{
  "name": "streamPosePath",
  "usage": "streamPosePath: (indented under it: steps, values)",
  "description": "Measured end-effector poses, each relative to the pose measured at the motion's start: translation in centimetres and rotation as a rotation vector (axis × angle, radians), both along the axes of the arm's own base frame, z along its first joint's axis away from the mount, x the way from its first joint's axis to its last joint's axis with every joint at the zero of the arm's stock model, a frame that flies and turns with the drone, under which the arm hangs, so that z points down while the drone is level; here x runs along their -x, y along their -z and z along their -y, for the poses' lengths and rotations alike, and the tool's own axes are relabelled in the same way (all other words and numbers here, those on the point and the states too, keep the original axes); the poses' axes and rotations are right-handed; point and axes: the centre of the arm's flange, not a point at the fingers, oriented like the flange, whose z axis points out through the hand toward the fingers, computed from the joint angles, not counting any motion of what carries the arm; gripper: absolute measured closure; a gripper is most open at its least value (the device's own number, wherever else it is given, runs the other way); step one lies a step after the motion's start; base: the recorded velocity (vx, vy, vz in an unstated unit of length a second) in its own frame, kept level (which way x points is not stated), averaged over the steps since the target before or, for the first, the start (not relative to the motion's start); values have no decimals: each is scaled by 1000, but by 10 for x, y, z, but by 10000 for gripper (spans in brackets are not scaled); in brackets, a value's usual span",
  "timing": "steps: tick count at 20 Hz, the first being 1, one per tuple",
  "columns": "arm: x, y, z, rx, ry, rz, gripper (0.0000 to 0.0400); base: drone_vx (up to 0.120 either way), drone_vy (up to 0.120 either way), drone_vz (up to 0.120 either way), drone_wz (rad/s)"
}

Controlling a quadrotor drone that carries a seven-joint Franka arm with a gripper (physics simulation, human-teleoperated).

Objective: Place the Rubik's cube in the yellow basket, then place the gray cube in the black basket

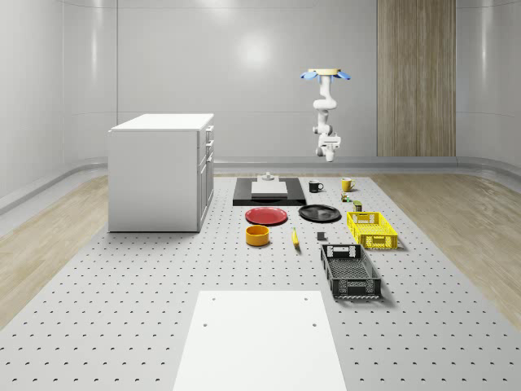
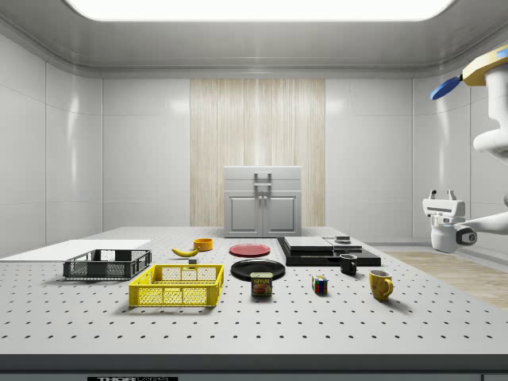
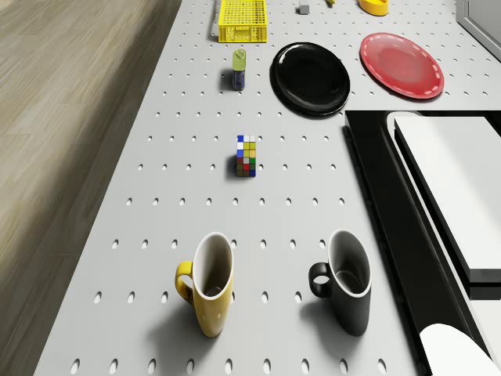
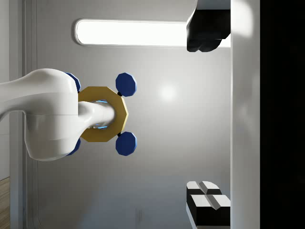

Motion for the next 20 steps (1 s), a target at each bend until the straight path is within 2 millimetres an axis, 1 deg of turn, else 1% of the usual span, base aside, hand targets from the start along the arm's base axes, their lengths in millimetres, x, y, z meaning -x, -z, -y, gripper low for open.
streamPosePath:
  steps: [5, 11, 12, 16, 20]
  values:
    - [0, 0, 0, 4, 0, 4, 0, 120, 120, 0, 0]
    - [1, 0, -2, 17, 0, 8, 0, 120, 0, 0, 0]
    - [1, 0, -2, 21, 0, 9, 0, 120, 40, 0, 0]
    - [1, 0, -4, 44, 1, 12, 0, 120, 120, 0, 0]
    - [1, 0, -9, 89, 2, 15, 0, 120, 10, 0, 0]
